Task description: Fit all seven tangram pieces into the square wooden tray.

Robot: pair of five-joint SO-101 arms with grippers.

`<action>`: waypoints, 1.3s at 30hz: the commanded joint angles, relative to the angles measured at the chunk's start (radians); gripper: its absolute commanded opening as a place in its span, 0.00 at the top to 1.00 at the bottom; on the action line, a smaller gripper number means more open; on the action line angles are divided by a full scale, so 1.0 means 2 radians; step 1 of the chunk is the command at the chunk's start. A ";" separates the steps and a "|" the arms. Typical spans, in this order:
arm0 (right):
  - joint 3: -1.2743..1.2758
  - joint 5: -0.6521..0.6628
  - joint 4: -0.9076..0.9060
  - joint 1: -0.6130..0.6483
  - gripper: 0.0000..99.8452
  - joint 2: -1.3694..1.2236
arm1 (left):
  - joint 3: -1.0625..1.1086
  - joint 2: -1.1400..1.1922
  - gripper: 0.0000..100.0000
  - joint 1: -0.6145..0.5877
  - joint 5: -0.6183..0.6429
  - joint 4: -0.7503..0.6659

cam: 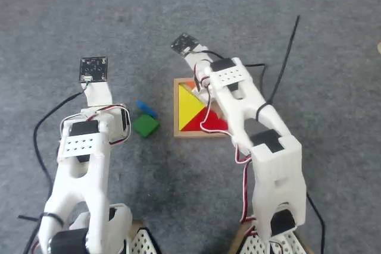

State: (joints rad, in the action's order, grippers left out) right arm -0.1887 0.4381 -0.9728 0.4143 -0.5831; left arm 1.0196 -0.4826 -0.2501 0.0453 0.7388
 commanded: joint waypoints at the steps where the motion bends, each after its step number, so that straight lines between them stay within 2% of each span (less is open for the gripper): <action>1: -0.037 -0.006 0.014 -0.021 0.57 0.056 | -0.003 -0.001 0.87 0.003 -0.007 -0.010; 11: -0.038 -0.006 0.034 -0.021 0.57 0.081 | -0.003 -0.001 0.87 0.003 -0.007 -0.010; 24: -0.014 -0.004 0.036 -0.031 0.57 0.047 | -0.003 -0.001 0.87 0.003 -0.007 -0.010; 33: -0.014 0.035 -0.030 0.013 0.57 0.028 | -0.003 -0.001 0.87 0.003 -0.007 -0.010; 39: -0.015 0.037 -0.055 0.030 0.57 0.008 | -0.003 -0.001 0.87 0.003 -0.007 -0.009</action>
State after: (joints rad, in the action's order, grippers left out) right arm -0.1949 0.4979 -1.0648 0.4511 -0.5646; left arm 1.0196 -0.4826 -0.2501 0.0453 0.7388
